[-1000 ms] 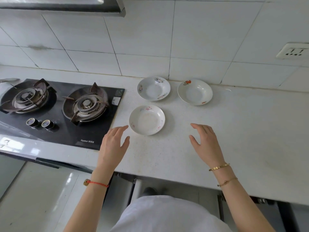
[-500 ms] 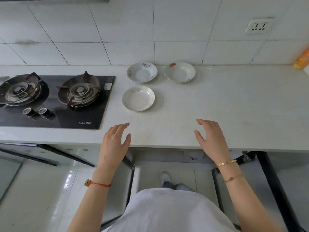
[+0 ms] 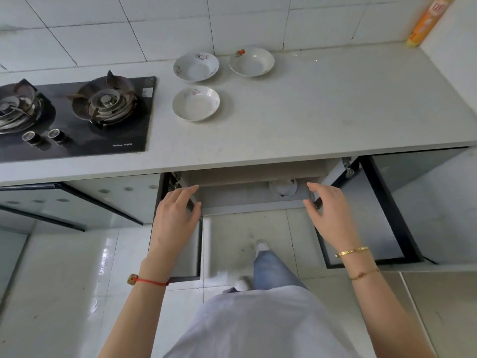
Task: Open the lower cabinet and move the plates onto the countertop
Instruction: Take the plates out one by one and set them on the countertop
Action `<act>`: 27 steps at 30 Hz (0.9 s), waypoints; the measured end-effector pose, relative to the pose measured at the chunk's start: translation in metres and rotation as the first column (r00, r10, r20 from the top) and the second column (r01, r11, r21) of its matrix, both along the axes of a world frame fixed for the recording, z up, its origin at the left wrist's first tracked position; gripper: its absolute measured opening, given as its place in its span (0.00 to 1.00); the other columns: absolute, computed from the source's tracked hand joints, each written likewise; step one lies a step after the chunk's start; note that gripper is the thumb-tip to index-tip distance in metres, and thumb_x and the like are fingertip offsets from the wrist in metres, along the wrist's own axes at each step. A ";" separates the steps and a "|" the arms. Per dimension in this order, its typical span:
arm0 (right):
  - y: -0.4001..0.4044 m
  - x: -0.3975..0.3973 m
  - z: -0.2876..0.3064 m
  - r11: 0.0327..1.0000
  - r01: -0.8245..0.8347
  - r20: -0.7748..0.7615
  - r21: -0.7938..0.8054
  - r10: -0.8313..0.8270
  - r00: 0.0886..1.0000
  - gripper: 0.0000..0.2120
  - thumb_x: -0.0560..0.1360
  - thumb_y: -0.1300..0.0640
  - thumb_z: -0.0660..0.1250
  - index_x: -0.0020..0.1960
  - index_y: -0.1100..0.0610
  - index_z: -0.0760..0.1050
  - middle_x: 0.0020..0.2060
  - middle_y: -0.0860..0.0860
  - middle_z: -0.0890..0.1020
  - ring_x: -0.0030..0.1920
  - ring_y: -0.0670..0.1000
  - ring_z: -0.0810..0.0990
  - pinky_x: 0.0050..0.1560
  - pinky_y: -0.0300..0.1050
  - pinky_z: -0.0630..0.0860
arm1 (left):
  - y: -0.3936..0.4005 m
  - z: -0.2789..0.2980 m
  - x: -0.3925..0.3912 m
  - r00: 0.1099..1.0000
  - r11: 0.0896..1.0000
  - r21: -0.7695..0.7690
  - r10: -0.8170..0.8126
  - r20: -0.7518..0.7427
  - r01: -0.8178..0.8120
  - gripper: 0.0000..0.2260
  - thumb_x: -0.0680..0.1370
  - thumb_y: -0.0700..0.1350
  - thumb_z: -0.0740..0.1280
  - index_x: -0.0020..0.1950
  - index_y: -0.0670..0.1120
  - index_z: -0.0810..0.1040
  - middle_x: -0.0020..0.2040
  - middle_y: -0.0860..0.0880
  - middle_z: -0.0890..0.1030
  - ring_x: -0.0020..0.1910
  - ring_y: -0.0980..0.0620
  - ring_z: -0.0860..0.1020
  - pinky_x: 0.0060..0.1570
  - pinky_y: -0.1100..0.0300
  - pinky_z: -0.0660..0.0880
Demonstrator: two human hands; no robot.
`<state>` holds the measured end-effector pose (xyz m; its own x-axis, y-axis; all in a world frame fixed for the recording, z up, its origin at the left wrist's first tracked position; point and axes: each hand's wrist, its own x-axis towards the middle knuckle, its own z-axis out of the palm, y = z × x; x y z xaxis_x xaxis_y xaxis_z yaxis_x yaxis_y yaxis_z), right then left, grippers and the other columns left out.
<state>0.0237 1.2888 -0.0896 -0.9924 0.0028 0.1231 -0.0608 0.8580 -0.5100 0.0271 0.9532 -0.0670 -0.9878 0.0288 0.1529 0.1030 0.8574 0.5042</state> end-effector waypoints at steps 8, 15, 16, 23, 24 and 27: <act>0.024 0.048 -0.008 0.999 0.053 0.030 -0.008 -0.053 0.998 0.18 0.77 0.55 0.64 0.66 0.56 0.71 0.59 0.51 0.78 0.63 0.51 0.71 0.63 0.45 0.71 | 0.019 -0.005 0.039 1.000 1.000 -0.002 -0.018 -0.001 0.017 0.16 0.77 0.41 0.68 0.65 0.43 0.76 0.57 0.46 0.81 0.57 0.45 0.77 0.57 0.49 0.76; 0.061 0.067 -0.007 0.994 0.103 0.036 -0.025 -0.102 0.994 0.18 0.77 0.56 0.64 0.66 0.57 0.71 0.58 0.51 0.78 0.62 0.51 0.72 0.60 0.40 0.67 | 0.062 -0.008 0.051 0.997 0.998 0.004 -0.069 0.032 0.069 0.16 0.78 0.41 0.66 0.66 0.43 0.75 0.57 0.46 0.80 0.57 0.47 0.77 0.58 0.48 0.76; 0.068 0.069 -0.007 0.994 0.107 0.036 -0.026 -0.106 0.994 0.18 0.77 0.55 0.64 0.66 0.56 0.71 0.58 0.51 0.78 0.62 0.51 0.72 0.60 0.39 0.67 | 0.070 -0.009 0.051 0.997 0.997 0.005 -0.076 0.034 0.076 0.16 0.78 0.41 0.66 0.66 0.44 0.75 0.58 0.46 0.80 0.57 0.47 0.77 0.59 0.48 0.75; 0.129 0.068 -0.010 0.995 0.093 0.042 -0.025 -0.092 0.995 0.17 0.77 0.56 0.64 0.65 0.57 0.71 0.57 0.52 0.79 0.61 0.52 0.73 0.60 0.37 0.65 | 0.142 -0.020 0.049 0.998 0.998 0.029 -0.051 0.043 0.050 0.16 0.78 0.41 0.66 0.66 0.43 0.76 0.56 0.45 0.80 0.55 0.45 0.77 0.56 0.47 0.76; 0.137 0.065 -0.013 0.996 0.089 0.045 -0.024 -0.088 0.995 0.17 0.77 0.56 0.64 0.65 0.57 0.71 0.57 0.52 0.79 0.61 0.52 0.73 0.60 0.37 0.64 | 0.153 -0.022 0.047 0.998 0.999 0.033 -0.040 0.041 0.038 0.16 0.78 0.41 0.66 0.66 0.43 0.76 0.56 0.45 0.80 0.54 0.45 0.77 0.56 0.47 0.76; 0.159 0.052 -0.024 0.997 0.079 0.048 -0.026 -0.078 0.996 0.17 0.77 0.56 0.64 0.66 0.57 0.71 0.58 0.52 0.78 0.61 0.51 0.72 0.60 0.38 0.64 | 0.179 -0.034 0.041 0.999 0.999 0.038 -0.007 0.036 0.006 0.16 0.78 0.41 0.66 0.66 0.43 0.76 0.57 0.45 0.80 0.55 0.44 0.77 0.56 0.46 0.76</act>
<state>0.0755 1.4474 -0.1135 -0.9937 0.0835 0.0750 0.0307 0.8448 -0.5343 0.0679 1.1319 -0.1012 -0.9926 0.0304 0.1179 0.0897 0.8371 0.5397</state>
